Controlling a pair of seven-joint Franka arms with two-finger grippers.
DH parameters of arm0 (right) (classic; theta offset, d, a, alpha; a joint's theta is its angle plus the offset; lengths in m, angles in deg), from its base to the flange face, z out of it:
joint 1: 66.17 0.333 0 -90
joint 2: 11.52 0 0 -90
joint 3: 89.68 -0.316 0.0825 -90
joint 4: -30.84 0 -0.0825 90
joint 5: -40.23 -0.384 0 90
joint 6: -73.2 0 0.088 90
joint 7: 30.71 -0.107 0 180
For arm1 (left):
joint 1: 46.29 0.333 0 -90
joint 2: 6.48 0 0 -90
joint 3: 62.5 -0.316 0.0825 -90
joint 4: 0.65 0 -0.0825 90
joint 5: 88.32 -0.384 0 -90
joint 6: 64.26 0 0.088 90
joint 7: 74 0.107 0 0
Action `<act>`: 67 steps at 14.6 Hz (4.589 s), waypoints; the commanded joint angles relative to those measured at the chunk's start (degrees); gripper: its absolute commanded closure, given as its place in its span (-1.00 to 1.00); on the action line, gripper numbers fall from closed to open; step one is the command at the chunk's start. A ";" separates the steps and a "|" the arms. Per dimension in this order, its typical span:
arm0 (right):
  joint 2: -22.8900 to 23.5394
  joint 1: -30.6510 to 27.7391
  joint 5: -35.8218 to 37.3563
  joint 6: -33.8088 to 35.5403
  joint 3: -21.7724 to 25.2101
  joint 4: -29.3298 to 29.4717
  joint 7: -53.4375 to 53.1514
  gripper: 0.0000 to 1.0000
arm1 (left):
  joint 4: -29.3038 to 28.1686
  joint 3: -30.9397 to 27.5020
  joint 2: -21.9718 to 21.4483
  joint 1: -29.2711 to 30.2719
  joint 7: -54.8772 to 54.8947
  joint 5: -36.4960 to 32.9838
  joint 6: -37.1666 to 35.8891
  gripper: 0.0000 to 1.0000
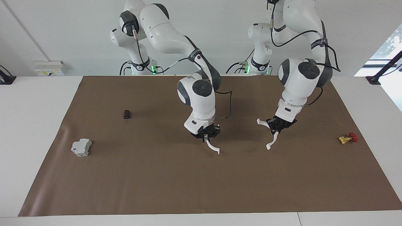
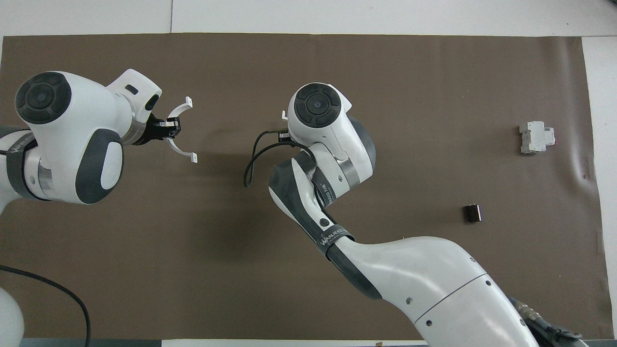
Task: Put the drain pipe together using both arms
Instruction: 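Carry the held half-ring toward the table center with the right gripper, then set the half-ring down at center and open the right gripper, then push the held half-ring against the other half while the right gripper withdraws, then press the two half-rings together into a ring with the left gripper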
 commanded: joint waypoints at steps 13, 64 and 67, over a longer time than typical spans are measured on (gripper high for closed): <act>1.14 1.90 0.87 -6.18 -0.31 -3.88 2.23 -0.51 | -1.13 -0.50 -0.89 -0.40 -0.80 -0.61 0.45 1.00; -40.52 -34.14 1.57 31.53 0.21 -20.41 33.43 -1.00 | -1.66 -0.23 12.12 -20.97 -25.59 -19.07 10.11 1.00; -40.34 -34.14 1.57 31.79 0.39 -19.61 33.34 -1.00 | -1.66 -0.23 12.21 -20.97 -25.50 -19.07 10.90 1.00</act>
